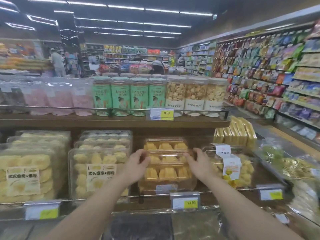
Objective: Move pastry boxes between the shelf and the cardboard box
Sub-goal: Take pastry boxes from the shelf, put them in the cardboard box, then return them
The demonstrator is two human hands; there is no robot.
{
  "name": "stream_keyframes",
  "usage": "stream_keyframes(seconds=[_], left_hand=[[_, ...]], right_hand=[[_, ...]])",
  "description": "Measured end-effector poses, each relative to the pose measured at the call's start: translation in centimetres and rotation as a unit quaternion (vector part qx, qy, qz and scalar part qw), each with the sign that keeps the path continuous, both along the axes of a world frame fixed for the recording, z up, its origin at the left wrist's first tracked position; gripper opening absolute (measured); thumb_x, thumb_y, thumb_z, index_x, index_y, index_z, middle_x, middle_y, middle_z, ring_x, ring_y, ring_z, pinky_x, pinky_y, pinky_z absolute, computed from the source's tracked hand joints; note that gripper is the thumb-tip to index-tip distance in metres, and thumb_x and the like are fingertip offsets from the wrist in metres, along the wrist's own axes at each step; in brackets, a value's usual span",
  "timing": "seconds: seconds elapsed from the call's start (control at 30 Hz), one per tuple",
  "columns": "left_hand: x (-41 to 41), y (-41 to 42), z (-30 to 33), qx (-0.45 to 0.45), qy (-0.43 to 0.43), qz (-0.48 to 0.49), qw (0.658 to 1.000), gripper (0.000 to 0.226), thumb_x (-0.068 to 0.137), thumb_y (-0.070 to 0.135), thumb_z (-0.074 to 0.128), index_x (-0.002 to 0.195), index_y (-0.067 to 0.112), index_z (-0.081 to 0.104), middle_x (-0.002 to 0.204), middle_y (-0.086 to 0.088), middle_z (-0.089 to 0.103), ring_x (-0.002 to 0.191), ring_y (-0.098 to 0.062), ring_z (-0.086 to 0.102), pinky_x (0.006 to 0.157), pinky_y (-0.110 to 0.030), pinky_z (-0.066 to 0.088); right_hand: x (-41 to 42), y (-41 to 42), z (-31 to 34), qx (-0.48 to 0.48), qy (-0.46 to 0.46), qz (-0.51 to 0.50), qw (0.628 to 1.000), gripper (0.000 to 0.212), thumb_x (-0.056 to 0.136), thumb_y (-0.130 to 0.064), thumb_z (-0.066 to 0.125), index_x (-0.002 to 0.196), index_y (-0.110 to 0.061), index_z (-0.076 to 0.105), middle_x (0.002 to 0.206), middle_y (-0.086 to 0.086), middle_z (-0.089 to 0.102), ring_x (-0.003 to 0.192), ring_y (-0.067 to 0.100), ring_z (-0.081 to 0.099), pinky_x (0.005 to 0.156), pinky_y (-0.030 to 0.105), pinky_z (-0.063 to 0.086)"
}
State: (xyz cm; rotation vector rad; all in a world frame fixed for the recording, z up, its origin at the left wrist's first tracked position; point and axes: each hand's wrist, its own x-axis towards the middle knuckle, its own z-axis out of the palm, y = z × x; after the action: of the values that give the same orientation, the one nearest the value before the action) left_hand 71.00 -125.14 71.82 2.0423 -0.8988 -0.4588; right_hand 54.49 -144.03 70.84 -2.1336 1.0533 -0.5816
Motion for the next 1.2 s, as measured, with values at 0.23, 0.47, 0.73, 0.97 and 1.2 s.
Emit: stream_keyframes(seconds=[0.23,0.47,0.73,0.97,1.2], left_hand=[[-0.3,-3.2,-2.7,-0.016,0.124,0.131,0.983,0.074,0.098,0.068,0.042,0.162,0.043,0.014,0.169,0.007,0.027,0.152,-0.027,0.033,0.123,-0.052,0.028],[-0.1,-4.2,-3.8,-0.055,0.158,0.098,0.981,0.107,0.069,0.095,0.037,0.158,0.052,-0.003,0.172,0.010,0.014,0.156,-0.023,0.024,0.125,-0.055,0.026],[-1.7,-2.6,-1.2,-0.032,-0.101,0.091,0.990,0.065,0.100,0.046,0.058,0.155,0.019,0.036,0.155,0.000,0.045,0.142,-0.021,0.045,0.118,-0.039,0.039],[-3.8,0.9,-1.3,0.013,-0.185,0.058,0.981,0.046,0.092,0.045,0.070,0.127,0.024,0.048,0.124,0.008,0.046,0.116,-0.015,0.054,0.099,-0.032,0.050],[-4.1,0.7,-2.9,0.065,-0.254,-0.042,0.964,0.027,0.094,0.036,0.068,0.080,0.023,0.049,0.081,0.009,0.053,0.077,-0.016,0.055,0.070,-0.032,0.049]], right_hand=[[1.8,-2.6,-1.6,0.149,-0.072,0.034,0.986,0.080,0.101,-0.055,0.046,0.163,-0.021,0.008,0.170,0.001,0.012,0.154,0.023,0.018,0.122,0.040,0.020],[1.6,-3.5,-2.0,0.144,-0.063,0.061,0.986,0.061,0.104,-0.057,0.033,0.158,-0.027,0.032,0.160,-0.003,0.039,0.146,0.020,0.036,0.116,0.036,0.029],[-0.9,-1.0,-1.0,-0.161,-0.028,0.020,0.986,0.032,0.103,-0.048,0.041,0.119,-0.026,0.059,0.116,-0.010,0.058,0.112,0.010,0.054,0.087,0.019,0.044],[-3.3,3.0,-2.0,-0.272,0.046,0.097,0.956,0.032,0.101,-0.045,0.045,0.079,-0.024,0.055,0.083,-0.012,0.055,0.079,0.007,0.053,0.060,0.021,0.040],[-2.4,3.2,-0.3,-0.231,0.127,0.189,0.946,0.023,0.105,-0.037,0.040,0.089,-0.024,0.051,0.099,-0.005,0.056,0.097,0.016,0.052,0.080,0.031,0.046]])
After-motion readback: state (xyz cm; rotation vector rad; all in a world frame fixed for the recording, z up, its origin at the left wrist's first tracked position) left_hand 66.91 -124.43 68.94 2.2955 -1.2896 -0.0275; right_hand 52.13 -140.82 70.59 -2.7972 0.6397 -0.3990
